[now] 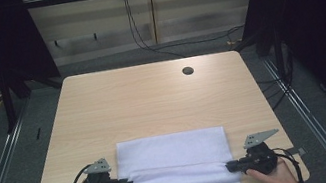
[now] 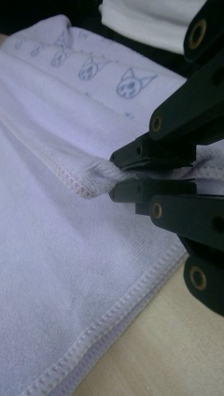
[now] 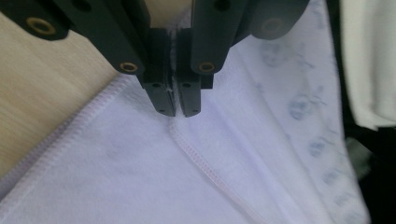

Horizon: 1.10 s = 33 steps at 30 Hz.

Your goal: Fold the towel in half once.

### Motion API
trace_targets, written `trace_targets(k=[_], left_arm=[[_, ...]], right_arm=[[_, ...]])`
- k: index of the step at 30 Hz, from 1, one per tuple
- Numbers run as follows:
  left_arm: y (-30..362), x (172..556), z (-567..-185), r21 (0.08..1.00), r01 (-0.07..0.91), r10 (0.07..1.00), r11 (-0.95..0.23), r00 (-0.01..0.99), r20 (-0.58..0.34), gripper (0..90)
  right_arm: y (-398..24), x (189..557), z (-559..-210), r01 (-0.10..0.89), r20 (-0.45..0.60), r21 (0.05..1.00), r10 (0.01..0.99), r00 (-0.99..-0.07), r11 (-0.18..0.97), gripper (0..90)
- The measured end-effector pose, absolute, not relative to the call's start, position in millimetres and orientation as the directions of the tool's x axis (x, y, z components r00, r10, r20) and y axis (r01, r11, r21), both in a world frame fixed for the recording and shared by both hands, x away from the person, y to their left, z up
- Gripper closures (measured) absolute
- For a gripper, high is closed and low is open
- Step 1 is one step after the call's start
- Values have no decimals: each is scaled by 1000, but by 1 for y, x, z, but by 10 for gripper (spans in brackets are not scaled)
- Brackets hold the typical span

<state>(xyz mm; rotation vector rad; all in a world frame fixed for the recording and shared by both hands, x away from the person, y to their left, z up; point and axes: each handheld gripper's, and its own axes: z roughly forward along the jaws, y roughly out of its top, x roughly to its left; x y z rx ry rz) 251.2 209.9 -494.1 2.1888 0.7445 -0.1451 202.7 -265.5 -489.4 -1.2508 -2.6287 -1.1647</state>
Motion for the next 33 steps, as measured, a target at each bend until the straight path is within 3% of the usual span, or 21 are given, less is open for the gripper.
trace_targets(k=[2, 9, 19, 24, 27, 33], left_arm=[[209, 253, -495, 658, 549, 488, -515, 819, -302, 847], [212, 286, -502, 677, 574, 501, -461, 798, -336, 855], [200, 370, -505, 698, 585, 588, -412, 757, -287, 858], [193, 395, -504, 701, 585, 621, -409, 741, -257, 858], [186, 415, -504, 715, 545, 638, -439, 749, -179, 857], [186, 438, -508, 735, 557, 662, -386, 722, -201, 859]], right_arm=[[-263, 207, -493, 677, 301, 606, 667, -682, 418, 865], [-259, 226, -494, 654, 241, 629, 693, -679, 421, 867], [-257, 299, -498, 666, 225, 646, 741, -633, 373, 868], [-260, 331, -499, 677, 219, 651, 769, -601, 343, 868], [-259, 355, -499, 681, 203, 652, 789, -580, 333, 868], [-263, 384, -506, 676, 217, 692, 819, -531, 254, 868]])
